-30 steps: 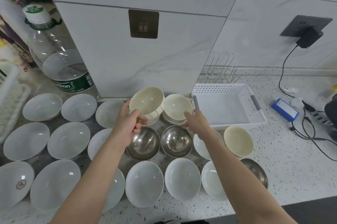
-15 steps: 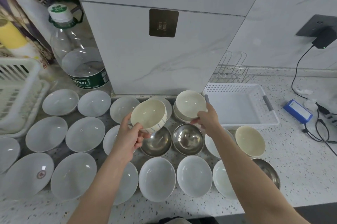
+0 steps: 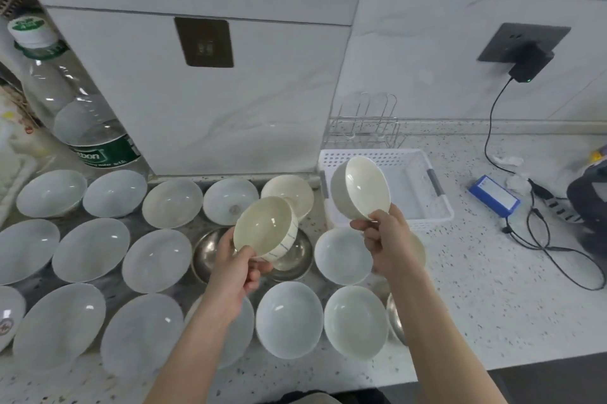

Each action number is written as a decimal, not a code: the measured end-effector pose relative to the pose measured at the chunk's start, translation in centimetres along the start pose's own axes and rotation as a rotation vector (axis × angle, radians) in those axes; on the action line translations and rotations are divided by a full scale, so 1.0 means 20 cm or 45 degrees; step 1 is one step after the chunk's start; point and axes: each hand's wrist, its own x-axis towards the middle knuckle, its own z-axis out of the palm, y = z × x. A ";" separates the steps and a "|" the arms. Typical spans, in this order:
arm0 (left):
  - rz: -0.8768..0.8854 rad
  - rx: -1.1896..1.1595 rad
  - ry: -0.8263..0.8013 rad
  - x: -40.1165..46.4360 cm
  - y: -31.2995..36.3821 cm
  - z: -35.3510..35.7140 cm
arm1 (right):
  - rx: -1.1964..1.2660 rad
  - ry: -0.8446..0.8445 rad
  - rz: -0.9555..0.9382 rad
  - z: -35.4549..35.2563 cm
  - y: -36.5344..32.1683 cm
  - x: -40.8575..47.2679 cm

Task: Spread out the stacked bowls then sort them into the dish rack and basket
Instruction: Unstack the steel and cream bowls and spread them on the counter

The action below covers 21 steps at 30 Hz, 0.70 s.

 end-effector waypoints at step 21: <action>0.071 -0.232 0.153 -0.34 -0.50 1.00 | -0.543 0.100 -0.091 -1.29 -0.01 0.19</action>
